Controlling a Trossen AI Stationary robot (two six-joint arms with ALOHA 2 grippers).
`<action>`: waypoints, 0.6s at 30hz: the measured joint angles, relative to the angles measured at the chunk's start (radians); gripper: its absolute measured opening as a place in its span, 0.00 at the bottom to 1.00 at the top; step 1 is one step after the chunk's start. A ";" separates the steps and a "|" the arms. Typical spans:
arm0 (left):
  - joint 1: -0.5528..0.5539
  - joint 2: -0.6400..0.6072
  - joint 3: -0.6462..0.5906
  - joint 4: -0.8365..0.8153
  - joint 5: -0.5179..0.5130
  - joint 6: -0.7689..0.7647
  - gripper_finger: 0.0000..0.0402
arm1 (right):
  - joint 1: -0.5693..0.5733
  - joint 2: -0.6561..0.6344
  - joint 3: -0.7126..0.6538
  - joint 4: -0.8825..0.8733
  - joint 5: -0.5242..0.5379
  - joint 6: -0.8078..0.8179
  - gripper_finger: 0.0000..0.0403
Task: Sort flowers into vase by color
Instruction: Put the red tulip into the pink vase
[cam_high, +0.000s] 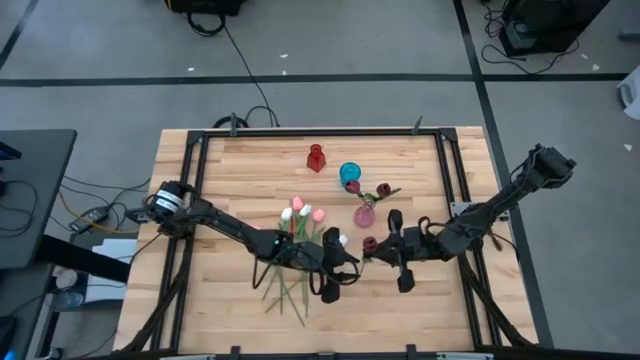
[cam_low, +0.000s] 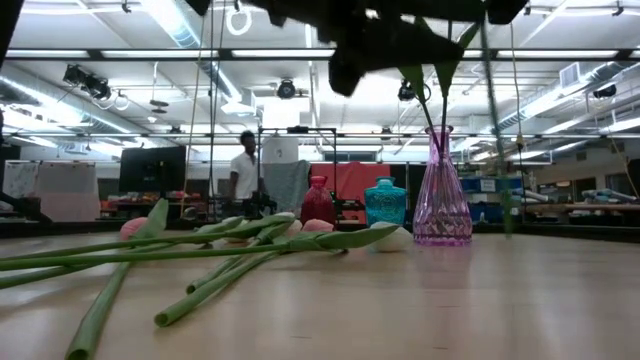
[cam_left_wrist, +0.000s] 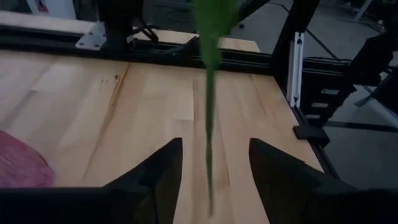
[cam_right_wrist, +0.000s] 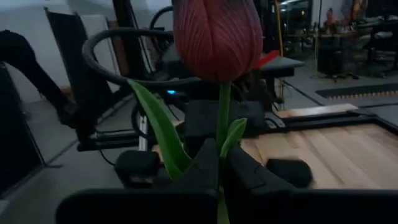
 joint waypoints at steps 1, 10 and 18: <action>-0.005 -0.011 0.000 -0.007 -0.012 0.008 0.48 | 0.005 -0.027 0.000 -0.033 0.017 0.000 0.03; -0.080 -0.100 -0.065 -0.026 -0.246 0.125 0.48 | 0.030 -0.302 0.000 -0.224 0.165 -0.078 0.04; -0.085 -0.240 -0.289 0.109 -0.303 0.081 0.48 | 0.021 -0.428 0.038 -0.288 0.179 -0.266 0.04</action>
